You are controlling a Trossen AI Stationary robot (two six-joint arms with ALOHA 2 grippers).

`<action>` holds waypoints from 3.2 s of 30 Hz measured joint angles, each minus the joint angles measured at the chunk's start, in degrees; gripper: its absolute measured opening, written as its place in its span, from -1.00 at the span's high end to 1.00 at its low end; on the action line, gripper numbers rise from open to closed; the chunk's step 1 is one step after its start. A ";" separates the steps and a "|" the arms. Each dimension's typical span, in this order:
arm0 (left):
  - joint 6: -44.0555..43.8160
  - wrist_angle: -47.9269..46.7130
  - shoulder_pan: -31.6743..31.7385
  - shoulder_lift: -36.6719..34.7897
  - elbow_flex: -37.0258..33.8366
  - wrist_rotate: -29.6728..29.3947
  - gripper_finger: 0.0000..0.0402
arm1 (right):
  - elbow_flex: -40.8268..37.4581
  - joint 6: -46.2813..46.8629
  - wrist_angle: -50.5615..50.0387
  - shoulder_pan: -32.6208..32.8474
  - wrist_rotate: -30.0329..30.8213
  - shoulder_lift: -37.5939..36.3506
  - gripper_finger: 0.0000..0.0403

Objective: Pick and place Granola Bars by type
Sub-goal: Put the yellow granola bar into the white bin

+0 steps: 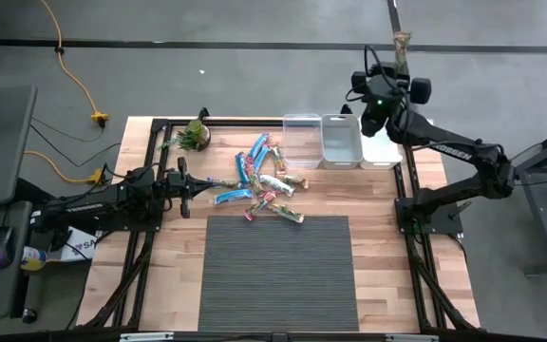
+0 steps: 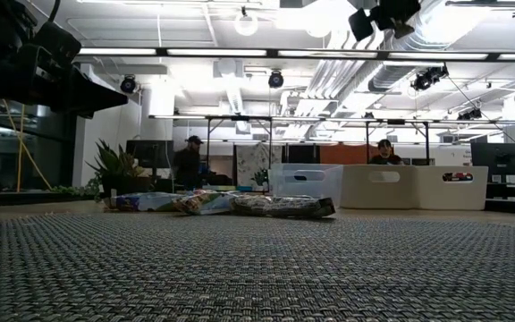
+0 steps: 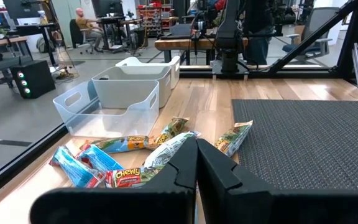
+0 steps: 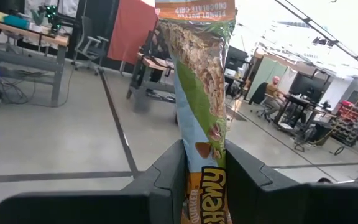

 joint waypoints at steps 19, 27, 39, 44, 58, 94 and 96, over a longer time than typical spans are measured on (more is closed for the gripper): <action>0.00 0.00 -0.01 0.00 0.01 0.00 0.99 | -9.20 60.46 -48.41 -9.65 -43.62 0.11 0.62; 0.00 0.00 0.00 0.00 0.00 0.00 0.99 | -12.73 63.55 -54.32 -15.97 -57.46 0.13 0.62; 0.00 0.00 -0.01 0.00 0.00 -0.02 0.99 | -26.25 67.50 -44.39 -20.79 -67.77 0.13 0.62; -0.02 0.00 0.00 0.00 -0.01 0.00 0.99 | -31.00 64.89 -36.84 -22.32 -69.95 0.14 0.62; -0.02 0.00 0.01 0.00 -0.01 0.00 0.99 | -32.28 59.79 -34.90 -22.80 -70.22 0.13 0.38; 0.00 0.00 0.00 0.00 0.01 0.00 0.99 | -5.03 29.37 -18.01 -15.29 -125.21 0.13 0.12; -0.01 0.00 0.00 0.00 -0.01 -0.02 0.99 | -5.03 29.04 -18.03 -12.68 -125.00 0.13 0.12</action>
